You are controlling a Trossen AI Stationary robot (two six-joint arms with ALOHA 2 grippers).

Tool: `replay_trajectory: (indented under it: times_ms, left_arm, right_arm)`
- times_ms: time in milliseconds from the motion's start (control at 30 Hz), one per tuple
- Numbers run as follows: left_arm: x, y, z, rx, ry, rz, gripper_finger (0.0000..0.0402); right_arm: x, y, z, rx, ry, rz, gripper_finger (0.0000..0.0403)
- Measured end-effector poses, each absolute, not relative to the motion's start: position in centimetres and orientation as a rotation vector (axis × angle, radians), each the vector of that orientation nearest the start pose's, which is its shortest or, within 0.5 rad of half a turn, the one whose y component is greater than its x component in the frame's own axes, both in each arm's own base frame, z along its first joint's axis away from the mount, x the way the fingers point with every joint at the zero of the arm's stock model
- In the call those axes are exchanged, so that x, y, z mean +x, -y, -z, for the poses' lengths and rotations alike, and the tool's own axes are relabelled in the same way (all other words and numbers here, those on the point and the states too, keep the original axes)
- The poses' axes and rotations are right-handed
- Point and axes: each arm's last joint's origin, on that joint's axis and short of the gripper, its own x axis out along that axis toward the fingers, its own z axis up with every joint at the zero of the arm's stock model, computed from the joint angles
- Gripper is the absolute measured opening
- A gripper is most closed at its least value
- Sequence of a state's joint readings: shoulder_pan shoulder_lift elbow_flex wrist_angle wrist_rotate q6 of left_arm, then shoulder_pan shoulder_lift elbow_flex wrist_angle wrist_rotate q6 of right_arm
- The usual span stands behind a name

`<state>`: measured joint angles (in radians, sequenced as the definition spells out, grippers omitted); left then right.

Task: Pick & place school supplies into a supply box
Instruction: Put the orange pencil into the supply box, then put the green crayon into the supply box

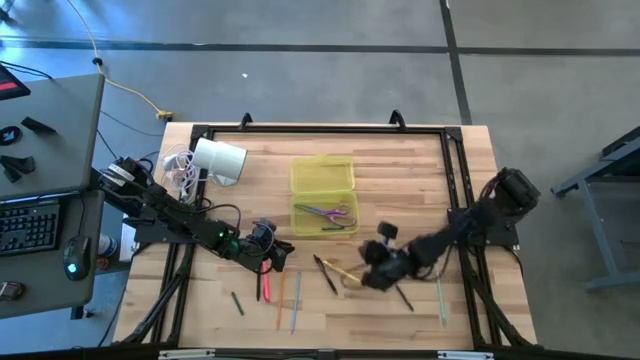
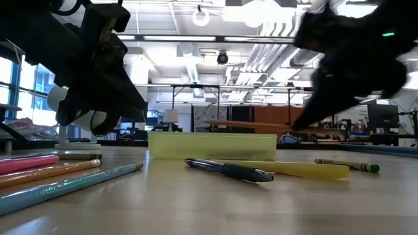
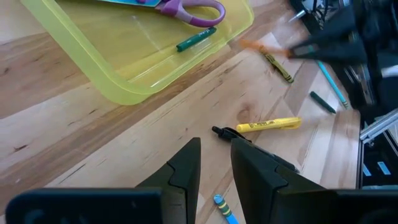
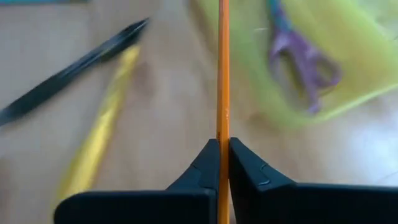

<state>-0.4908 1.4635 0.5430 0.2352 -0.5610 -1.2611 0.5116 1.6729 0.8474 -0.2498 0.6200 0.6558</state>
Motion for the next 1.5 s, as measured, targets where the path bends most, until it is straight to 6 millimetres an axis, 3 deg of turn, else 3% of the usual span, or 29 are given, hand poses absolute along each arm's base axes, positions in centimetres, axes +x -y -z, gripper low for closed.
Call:
replay_trajectory:
  times_ms: [267,467,667,933,1167,1333,1500]
  left_arm:
    - [23.6,10.8,-14.9,-0.873,-0.451,-0.418,0.0124]
    - [23.6,10.8,-14.9,-0.871,-0.433,-0.433,0.0124]
    - [23.6,10.8,-14.9,-0.846,-0.439,-0.428,0.0124]
    - [23.6,10.8,-14.9,-0.844,-0.441,-0.426,0.0124]
    - [23.6,10.8,-14.9,-0.843,-0.446,-0.426,0.0124]
    - [23.6,10.8,-14.9,-0.843,-0.446,-0.426,0.0124]
    - [23.6,10.8,-14.9,-0.849,-0.458,-0.414,0.0124]
  right_arm:
    - [29.9,-7.2,-16.2,-0.083,-0.812,0.353,0.0007]
    - [31.7,-2.7,-16.6,-0.063,-0.764,0.319,0.0008]
    - [32.3,-0.2,-16.5,0.014,-0.759,0.242,0.0018]
    - [33.0,-0.2,-13.8,0.032,-0.831,0.213,0.0036]
    - [33.4,-1.0,-14.1,0.049,-0.772,0.208,0.0068]
    - [34.0,-2.8,-16.8,0.077,-0.746,0.162,0.0090]
    - [33.6,-6.5,-20.6,0.152,-0.824,0.074,0.0096]
